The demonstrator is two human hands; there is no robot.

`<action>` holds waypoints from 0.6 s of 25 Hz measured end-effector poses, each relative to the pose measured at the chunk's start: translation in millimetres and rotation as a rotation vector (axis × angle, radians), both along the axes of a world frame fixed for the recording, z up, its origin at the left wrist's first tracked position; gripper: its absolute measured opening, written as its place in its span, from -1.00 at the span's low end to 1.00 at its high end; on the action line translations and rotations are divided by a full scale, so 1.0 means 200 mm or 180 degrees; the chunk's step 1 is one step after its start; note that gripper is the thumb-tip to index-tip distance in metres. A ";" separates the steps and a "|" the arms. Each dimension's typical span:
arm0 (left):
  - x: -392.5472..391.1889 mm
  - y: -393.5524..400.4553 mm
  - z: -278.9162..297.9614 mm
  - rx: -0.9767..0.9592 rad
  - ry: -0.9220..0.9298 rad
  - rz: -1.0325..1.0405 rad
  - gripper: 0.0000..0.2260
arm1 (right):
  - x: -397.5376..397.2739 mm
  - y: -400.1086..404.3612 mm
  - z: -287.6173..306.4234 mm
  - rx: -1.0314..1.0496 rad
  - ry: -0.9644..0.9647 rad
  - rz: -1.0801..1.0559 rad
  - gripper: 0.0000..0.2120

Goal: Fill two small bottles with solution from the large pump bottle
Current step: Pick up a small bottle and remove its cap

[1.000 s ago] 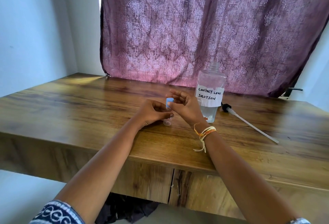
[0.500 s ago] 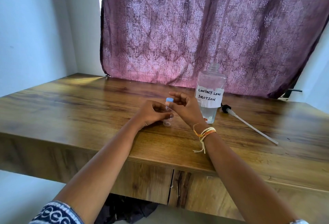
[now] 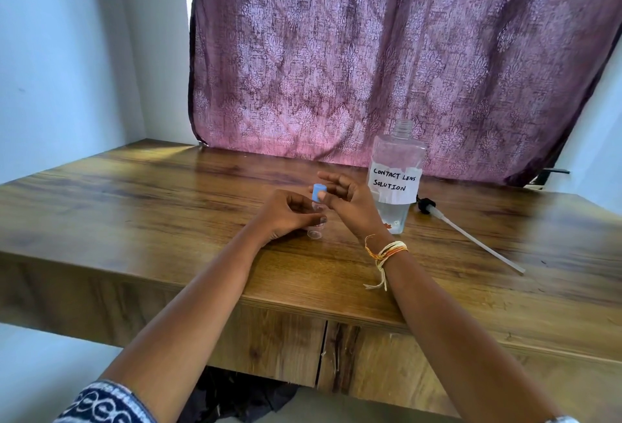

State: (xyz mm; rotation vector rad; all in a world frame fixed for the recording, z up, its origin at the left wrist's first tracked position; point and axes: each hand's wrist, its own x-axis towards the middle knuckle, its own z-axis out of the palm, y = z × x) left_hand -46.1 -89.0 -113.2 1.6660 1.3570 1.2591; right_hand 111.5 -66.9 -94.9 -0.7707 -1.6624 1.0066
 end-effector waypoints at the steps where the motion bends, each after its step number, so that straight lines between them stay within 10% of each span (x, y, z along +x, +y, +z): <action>1: 0.00 0.00 0.00 0.0017 0.0057 -0.0014 -0.81 | 0.00 0.00 0.00 -0.0009 0.0002 0.0004 -0.61; 15: -0.03 0.06 -0.02 0.0276 0.0109 0.0663 -0.82 | -0.01 0.05 -0.02 -0.0377 0.0553 -0.0369 -0.80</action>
